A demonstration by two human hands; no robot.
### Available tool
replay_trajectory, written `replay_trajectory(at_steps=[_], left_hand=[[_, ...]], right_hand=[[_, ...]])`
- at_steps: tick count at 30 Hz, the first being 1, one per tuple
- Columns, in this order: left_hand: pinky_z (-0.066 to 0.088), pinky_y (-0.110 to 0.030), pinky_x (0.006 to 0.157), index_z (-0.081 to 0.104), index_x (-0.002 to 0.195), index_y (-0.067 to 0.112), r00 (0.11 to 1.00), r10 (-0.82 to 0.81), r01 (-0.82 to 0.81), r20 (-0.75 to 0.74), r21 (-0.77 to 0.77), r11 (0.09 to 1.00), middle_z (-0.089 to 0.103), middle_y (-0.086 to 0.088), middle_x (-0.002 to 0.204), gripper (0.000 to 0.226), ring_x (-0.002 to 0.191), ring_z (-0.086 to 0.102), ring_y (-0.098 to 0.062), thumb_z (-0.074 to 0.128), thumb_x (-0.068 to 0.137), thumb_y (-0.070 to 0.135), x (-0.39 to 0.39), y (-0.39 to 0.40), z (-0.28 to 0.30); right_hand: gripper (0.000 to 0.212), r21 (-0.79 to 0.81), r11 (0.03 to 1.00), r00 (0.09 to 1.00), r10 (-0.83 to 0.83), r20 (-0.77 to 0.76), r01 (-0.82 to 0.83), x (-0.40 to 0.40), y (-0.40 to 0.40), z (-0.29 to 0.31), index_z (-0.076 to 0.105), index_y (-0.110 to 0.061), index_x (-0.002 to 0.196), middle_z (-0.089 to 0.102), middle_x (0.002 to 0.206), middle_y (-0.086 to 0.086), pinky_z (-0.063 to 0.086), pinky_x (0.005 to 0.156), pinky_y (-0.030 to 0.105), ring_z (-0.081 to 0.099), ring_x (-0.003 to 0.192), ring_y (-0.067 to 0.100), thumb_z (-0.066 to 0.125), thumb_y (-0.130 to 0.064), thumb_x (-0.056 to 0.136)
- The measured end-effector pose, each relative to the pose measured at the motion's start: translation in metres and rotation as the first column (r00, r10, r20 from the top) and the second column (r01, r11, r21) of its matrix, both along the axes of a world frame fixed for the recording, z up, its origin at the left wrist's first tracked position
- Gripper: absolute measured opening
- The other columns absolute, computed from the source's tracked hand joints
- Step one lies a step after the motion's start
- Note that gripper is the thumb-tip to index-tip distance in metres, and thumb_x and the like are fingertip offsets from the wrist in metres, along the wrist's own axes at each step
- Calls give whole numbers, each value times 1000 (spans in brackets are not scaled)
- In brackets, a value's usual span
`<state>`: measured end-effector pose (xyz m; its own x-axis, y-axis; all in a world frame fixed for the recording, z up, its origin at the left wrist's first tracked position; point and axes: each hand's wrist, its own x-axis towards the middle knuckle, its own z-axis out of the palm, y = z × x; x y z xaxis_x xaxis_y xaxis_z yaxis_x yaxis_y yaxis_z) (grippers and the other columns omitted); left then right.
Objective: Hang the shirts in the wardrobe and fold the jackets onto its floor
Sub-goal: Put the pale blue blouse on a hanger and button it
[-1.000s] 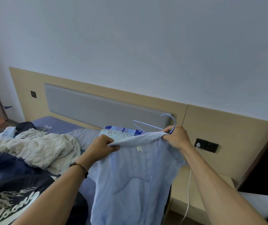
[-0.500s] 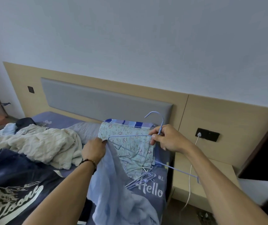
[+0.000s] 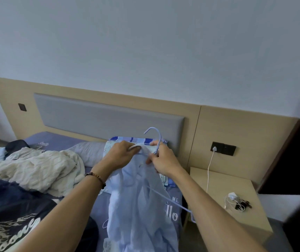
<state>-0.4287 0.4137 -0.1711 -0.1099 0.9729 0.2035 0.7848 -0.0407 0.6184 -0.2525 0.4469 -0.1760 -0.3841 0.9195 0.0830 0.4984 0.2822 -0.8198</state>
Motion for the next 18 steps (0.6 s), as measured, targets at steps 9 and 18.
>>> replay_trajectory(at_steps=[9, 18], left_hand=[[32, -26, 71, 75, 89, 12, 995, -37, 59, -95, 239, 969, 55, -4, 72, 22, 92, 45, -15, 57, 98, 21, 20, -4, 21], [35, -34, 65, 66, 85, 25, 894, -122, 250, -431, 254, 934, 50, 2, 72, 55, 71, 54, -25, 25, 91, 61, 14, -7, 17]], right_hand=[[39, 260, 958, 988, -141, 57, 122, -4, -7, 22, 57, -15, 132, 70, 103, 13, 51, 76, 36, 65, 95, 30, 47, -9, 94], [35, -239, 926, 799, 100, -593, -293, 20, -14, 11, 58, -7, 125, 72, 91, 10, 45, 65, 24, 66, 81, 15, 57, -8, 91]])
